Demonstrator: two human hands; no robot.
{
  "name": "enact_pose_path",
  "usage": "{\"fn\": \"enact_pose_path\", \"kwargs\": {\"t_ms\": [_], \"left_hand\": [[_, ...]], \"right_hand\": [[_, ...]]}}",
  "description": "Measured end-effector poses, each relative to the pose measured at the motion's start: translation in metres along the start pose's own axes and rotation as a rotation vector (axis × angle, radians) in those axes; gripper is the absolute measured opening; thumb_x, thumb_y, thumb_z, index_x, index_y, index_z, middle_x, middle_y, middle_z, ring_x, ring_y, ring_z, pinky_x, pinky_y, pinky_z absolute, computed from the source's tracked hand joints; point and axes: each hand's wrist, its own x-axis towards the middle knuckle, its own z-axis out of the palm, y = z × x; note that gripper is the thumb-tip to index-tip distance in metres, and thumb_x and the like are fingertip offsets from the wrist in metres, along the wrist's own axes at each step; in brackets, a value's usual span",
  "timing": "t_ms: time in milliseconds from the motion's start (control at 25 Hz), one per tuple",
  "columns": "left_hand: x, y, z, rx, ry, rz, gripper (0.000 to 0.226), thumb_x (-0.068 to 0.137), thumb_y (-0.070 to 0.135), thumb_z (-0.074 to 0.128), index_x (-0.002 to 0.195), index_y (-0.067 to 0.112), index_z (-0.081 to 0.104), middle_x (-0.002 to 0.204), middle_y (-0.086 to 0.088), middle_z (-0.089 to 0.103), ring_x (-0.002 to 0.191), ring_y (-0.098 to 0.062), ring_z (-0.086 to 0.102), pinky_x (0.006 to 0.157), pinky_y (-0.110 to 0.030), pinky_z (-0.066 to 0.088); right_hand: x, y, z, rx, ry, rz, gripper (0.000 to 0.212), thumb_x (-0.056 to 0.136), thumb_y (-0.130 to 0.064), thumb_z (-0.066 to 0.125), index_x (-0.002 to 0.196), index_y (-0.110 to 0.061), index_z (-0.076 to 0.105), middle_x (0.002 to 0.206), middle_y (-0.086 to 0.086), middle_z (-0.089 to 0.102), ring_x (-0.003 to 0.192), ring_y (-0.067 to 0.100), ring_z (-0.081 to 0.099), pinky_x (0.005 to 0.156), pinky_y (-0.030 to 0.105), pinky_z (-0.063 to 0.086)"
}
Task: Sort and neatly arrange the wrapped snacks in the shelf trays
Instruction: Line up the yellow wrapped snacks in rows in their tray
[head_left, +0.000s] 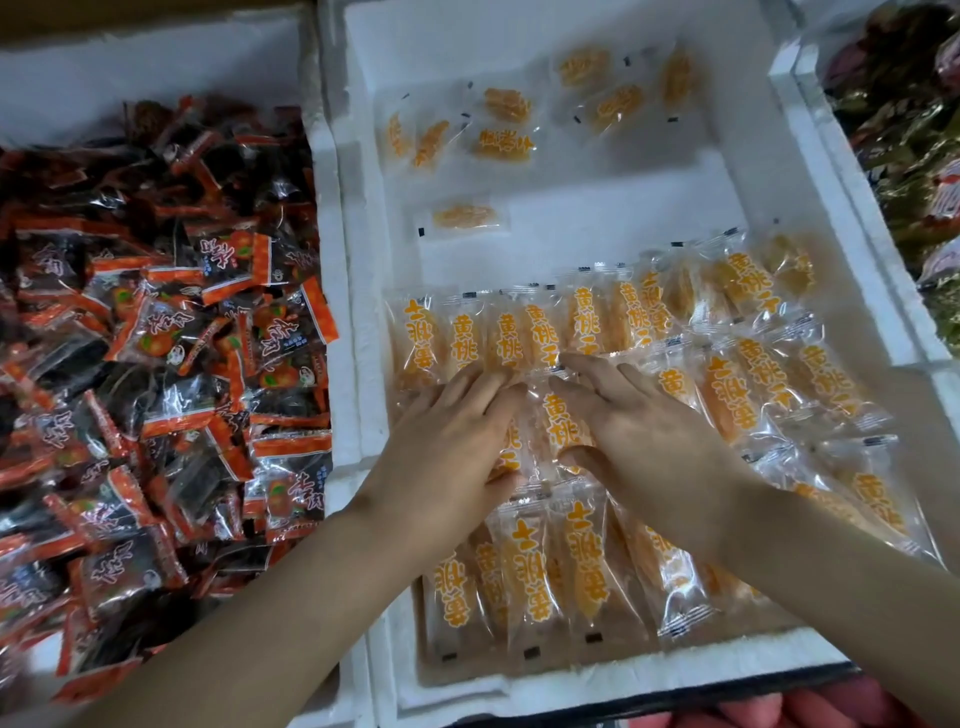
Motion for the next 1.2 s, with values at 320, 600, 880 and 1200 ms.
{"fn": "enact_pose_path", "kwargs": {"t_ms": [320, 600, 880, 1200], "left_hand": [[0.026, -0.023, -0.024, -0.033, 0.190, 0.002, 0.043, 0.089, 0.041, 0.041, 0.118, 0.013, 0.056, 0.112, -0.003, 0.057, 0.103, -0.022, 0.055, 0.089, -0.037, 0.044], [0.144, -0.072, -0.032, -0.067, 0.223, -0.196, 0.050, 0.093, 0.022, 0.055, 0.139, 0.012, 0.039, 0.142, -0.007, 0.038, 0.131, -0.028, 0.035, 0.105, -0.038, 0.027], [0.211, -0.128, -0.025, -0.004, -0.062, -0.521, 0.112, 0.074, 0.063, 0.064, 0.150, 0.028, -0.010, 0.158, -0.010, -0.015, 0.145, -0.032, -0.016, 0.118, -0.048, -0.001], [0.182, -0.126, -0.020, 0.027, -0.039, -0.351, 0.083, 0.066, 0.063, 0.065, 0.134, 0.029, 0.033, 0.131, -0.005, 0.039, 0.126, -0.029, 0.034, 0.105, -0.043, 0.031]], "right_hand": [[0.035, 0.036, -0.038, 0.210, 0.224, 0.017, 0.030, 0.085, -0.020, 0.066, 0.113, -0.014, 0.060, 0.111, 0.005, 0.058, 0.097, 0.024, 0.060, 0.079, 0.027, 0.043], [0.161, 0.099, -0.035, 0.144, 0.160, 0.194, 0.054, 0.094, -0.016, 0.051, 0.143, -0.013, 0.029, 0.145, 0.010, 0.030, 0.131, 0.029, 0.032, 0.104, 0.033, 0.027], [0.250, 0.090, -0.007, 0.074, -0.024, 0.177, 0.075, 0.096, -0.021, 0.048, 0.150, -0.018, -0.003, 0.158, 0.001, -0.005, 0.145, 0.027, -0.001, 0.116, 0.034, 0.007], [0.224, 0.094, -0.007, -0.164, 0.149, 0.123, 0.034, 0.093, -0.017, 0.050, 0.125, -0.012, 0.043, 0.125, 0.009, 0.047, 0.115, 0.031, 0.042, 0.086, 0.036, 0.038]]}}
